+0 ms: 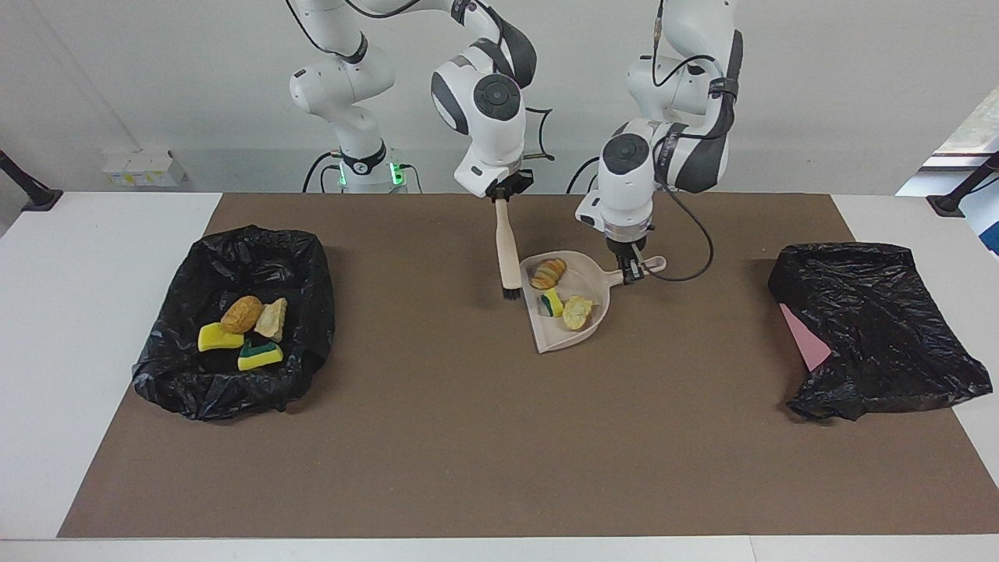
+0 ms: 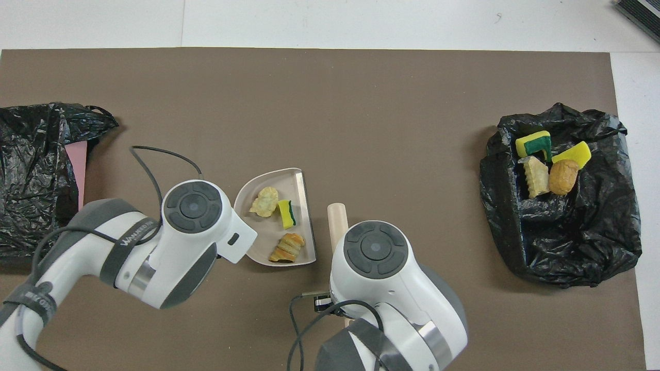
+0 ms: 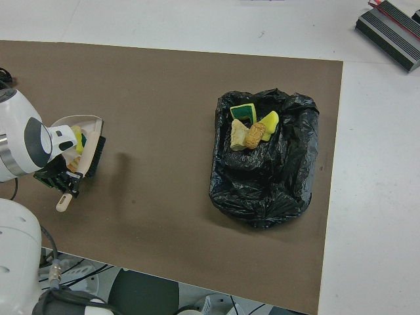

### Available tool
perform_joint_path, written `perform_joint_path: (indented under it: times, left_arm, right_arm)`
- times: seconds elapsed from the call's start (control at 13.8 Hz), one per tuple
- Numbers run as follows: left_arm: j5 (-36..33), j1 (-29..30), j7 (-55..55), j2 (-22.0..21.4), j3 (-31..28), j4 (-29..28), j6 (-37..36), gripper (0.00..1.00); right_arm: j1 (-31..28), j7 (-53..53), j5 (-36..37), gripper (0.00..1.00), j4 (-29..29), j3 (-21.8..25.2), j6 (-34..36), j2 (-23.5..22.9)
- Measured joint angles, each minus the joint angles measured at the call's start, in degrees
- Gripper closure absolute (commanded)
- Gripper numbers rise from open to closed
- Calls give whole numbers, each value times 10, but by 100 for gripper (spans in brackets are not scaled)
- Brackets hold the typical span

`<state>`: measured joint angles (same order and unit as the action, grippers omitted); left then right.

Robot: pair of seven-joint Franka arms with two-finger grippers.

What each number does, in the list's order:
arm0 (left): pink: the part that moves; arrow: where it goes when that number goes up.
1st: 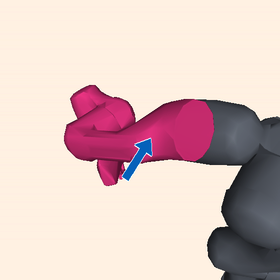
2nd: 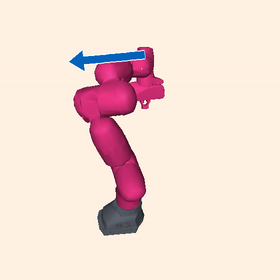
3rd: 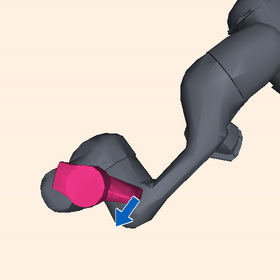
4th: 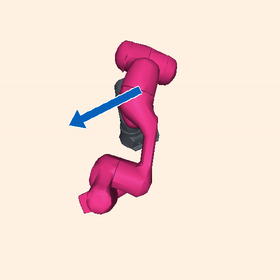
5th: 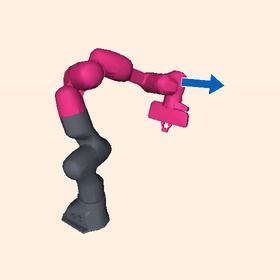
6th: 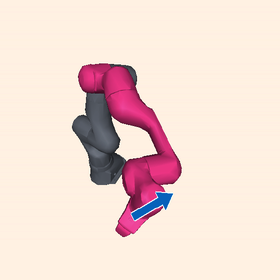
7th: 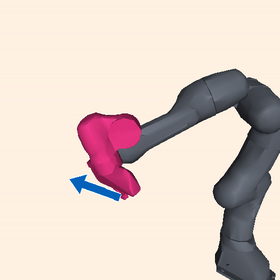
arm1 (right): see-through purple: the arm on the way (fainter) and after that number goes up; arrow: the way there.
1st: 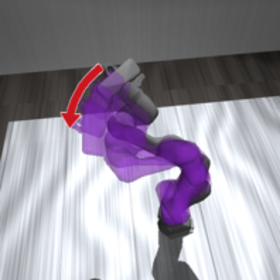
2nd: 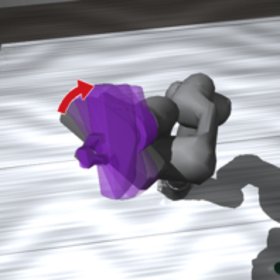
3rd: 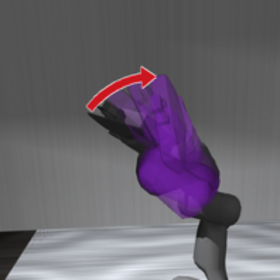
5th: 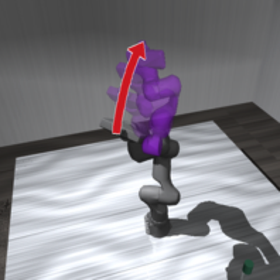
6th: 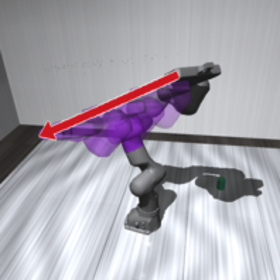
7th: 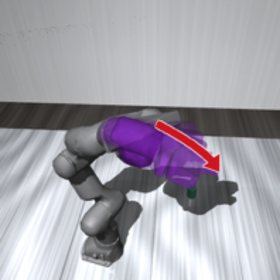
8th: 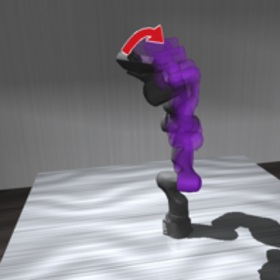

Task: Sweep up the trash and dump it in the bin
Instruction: 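Carry the loaded dustpan with the left gripper over the far trash bag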

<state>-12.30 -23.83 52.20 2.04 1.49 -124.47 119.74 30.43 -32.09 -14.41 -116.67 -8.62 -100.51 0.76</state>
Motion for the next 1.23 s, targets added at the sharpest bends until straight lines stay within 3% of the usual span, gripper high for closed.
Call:
perform_joint_path:
  times: [0.22,0.58,0.87,1.23]
  left_arm:
    - [4,58,86,1,-2,30,-1,100]
    - [55,143,218,2,-4,116,-54,100]
    - [75,208,318,6,-5,183,-122,100]
    - [77,302,437,12,-9,223,-169,100]
  right_arm:
    - [10,-31,0,100,-49,-1,-3,45]
    - [108,-124,-4,100,-160,-8,-65,124]
    - [148,-147,-51,100,-203,-11,-140,131]
    - [197,-149,-57,100,-253,-12,-220,129]
